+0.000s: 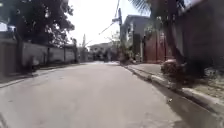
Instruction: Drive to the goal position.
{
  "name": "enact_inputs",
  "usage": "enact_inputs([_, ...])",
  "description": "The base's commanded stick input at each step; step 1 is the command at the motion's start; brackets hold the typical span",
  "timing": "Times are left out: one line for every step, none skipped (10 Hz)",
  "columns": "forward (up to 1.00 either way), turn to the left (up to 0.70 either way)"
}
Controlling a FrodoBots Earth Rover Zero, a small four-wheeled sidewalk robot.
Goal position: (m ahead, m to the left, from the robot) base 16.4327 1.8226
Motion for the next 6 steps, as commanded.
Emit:
enact_inputs([1.00,0.02])
enact_inputs([1.00,0.02])
enact_inputs([1.00,0.05])
enact_inputs([1.00,0.16])
enact_inputs([1.00,0.14])
enact_inputs([1.00,0.07])
